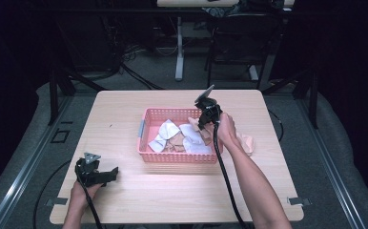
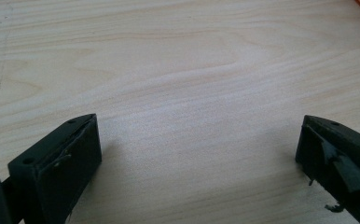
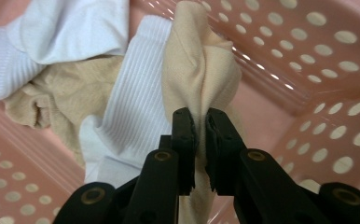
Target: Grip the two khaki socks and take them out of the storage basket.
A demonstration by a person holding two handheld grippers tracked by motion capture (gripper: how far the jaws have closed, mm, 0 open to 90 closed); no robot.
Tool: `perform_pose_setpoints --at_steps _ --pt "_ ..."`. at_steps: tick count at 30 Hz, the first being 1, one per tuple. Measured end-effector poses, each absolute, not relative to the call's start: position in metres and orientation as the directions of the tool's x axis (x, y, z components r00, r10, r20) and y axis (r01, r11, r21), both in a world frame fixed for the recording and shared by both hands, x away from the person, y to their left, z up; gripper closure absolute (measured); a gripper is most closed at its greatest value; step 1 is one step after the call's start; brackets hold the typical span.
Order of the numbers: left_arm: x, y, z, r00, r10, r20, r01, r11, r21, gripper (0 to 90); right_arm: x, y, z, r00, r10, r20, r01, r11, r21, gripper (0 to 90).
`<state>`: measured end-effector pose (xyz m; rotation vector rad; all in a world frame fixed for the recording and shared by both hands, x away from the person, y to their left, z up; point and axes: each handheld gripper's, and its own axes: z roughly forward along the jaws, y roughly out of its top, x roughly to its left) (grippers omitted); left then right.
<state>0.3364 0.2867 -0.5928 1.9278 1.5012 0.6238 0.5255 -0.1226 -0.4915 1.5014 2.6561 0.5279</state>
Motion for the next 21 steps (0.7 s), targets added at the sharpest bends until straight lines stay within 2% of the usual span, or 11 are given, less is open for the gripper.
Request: perform_pose_setpoints --at_steps 14,21 --pt "0.336 0.287 -0.593 0.246 0.969 -0.003 0.682 -0.171 0.711 0.1 0.519 -0.133 -0.469 -0.55 0.821 0.151 0.811 0.482 0.332 82.1" --pt "0.336 0.287 -0.593 0.246 0.969 -0.003 0.682 -0.171 0.711 0.1 0.515 -0.137 -0.445 -0.578 0.804 0.144 0.787 0.502 0.358 82.1"
